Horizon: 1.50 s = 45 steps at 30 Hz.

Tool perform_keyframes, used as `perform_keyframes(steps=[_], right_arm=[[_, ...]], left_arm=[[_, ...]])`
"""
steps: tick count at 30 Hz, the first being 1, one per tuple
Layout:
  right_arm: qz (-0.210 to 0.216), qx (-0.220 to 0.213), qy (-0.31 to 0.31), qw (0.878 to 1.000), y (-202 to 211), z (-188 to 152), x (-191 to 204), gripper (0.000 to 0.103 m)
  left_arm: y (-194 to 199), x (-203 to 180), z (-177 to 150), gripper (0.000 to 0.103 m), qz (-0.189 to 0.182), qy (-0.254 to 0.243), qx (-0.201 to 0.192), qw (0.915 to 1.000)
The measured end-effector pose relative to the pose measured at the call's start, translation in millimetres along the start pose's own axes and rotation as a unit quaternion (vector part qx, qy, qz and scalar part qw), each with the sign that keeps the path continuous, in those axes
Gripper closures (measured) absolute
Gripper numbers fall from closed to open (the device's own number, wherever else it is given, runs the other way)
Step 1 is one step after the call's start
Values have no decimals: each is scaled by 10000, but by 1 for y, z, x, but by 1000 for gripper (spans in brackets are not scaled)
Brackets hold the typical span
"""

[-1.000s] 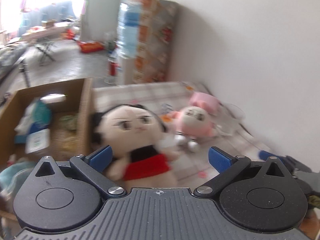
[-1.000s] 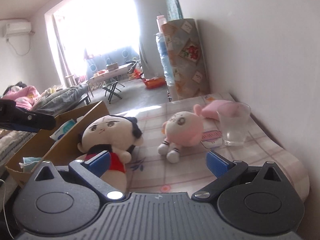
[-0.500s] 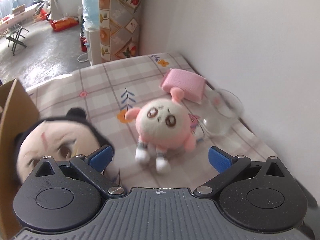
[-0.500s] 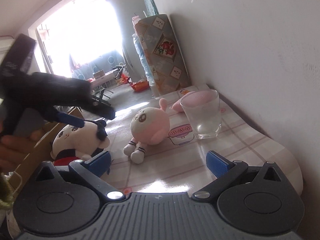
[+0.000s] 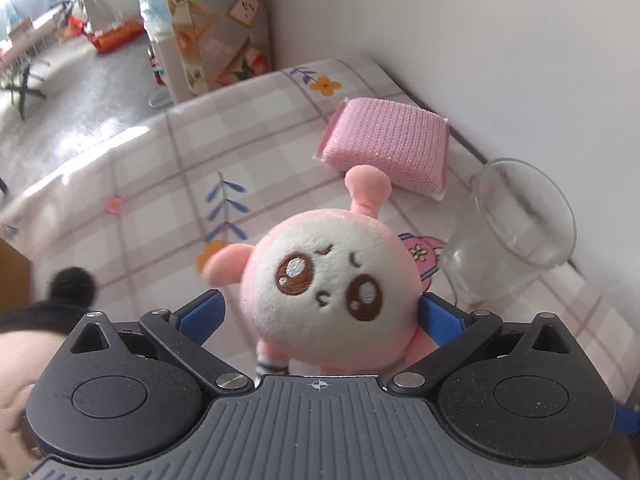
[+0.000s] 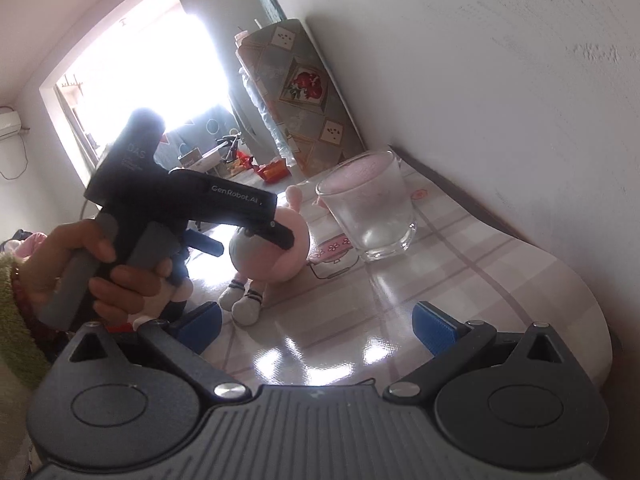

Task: Organize soft objects
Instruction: 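Move both grippers back to the table and grasp the pink-white plush with the left, then grasp the pink mesh sponge with the right gripper while the left holds the plush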

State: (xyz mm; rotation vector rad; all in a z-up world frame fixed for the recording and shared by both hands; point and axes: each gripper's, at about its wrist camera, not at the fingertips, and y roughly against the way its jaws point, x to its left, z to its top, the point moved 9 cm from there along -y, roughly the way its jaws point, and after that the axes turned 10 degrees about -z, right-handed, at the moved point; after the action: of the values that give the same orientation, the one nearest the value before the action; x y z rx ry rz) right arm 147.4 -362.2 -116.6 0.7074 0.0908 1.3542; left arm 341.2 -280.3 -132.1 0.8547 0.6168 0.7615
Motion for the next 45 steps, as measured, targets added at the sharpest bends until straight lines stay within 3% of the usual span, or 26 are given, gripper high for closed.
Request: perform_keyframes(steps=[5,10,16,22,28,34,38,40,45], right_arm=[[17,36,-13,10000,0,-2,-1,0],[-43,-10,46,10000,11,1,-2,0],[-179,-347,252,9989,37,19,-7,0],[138,-819,922,9923,56,84,13,0],[697,-971,1540,9808,42,161,59,0],[1153,-461,2123,9693,-11,199,99,0],[1291,463,2288,9638,-84,197,110,0],[1074,930,2549,9565,-121,184,108,0],[376,1893,3308,9238,-200,151,99,0]], left_arm=[[-18,-6,2,0,-136,118,49,9998],[-17,-8,-2,13,-296,338,-82,9990],[0,-4,-17,15,-26,565,-162,9983],[30,0,-37,16,-57,731,-530,9959],[93,5,-27,16,-593,932,-1246,9860],[162,30,-13,16,-798,1025,-1982,9715],[185,59,-18,16,-660,1220,-2172,9662],[189,73,-23,16,-534,1305,-2210,9650],[192,104,-32,16,-417,1551,-2242,9612]])
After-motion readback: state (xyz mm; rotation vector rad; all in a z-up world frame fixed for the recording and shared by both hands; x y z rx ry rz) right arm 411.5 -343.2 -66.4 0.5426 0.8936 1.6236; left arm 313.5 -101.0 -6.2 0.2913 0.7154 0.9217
